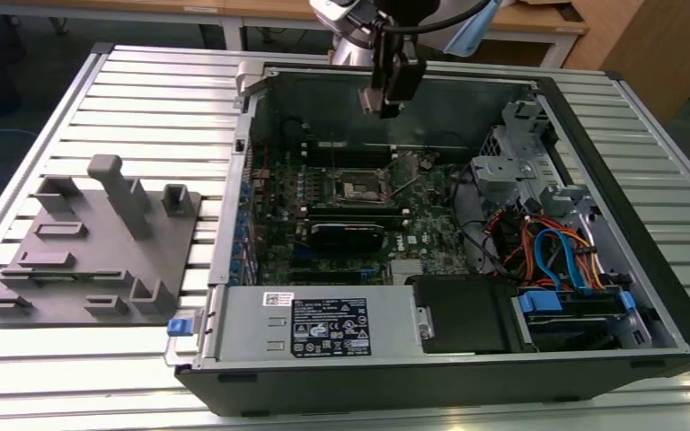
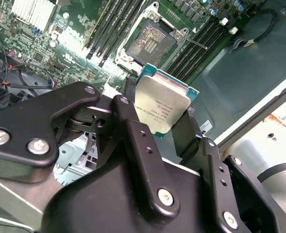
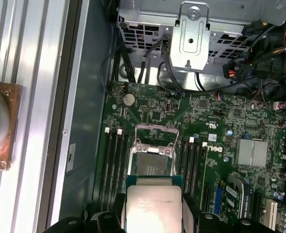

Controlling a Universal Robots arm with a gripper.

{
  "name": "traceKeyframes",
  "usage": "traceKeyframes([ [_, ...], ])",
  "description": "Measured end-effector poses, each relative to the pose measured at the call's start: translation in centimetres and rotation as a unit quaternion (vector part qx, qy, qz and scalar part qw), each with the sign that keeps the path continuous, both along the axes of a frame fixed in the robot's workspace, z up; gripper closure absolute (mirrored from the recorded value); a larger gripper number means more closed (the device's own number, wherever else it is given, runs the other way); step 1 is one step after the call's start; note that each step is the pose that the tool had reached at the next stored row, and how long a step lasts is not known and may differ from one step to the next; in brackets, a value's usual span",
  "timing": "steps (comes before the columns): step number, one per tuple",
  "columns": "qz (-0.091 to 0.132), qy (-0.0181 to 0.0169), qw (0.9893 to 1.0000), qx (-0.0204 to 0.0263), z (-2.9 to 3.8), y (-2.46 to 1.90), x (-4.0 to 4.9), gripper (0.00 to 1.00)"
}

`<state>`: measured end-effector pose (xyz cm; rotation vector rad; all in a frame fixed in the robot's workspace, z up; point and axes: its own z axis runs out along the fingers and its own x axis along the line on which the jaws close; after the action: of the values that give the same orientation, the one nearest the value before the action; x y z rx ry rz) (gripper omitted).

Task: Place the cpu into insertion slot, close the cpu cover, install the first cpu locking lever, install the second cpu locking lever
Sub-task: 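Place the cpu into insertion slot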

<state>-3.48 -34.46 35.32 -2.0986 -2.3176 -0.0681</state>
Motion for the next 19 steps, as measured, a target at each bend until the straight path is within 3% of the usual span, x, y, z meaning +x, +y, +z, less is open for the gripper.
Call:
traceKeyframes([
  [9, -0.015, 0.0001, 0.9999, -0.0001, -0.79, 0.00, 0.00, 0.46],
  [19, -0.020, 0.0004, 0.9998, -0.0009, -2.13, 0.00, 0.00, 0.46],
])
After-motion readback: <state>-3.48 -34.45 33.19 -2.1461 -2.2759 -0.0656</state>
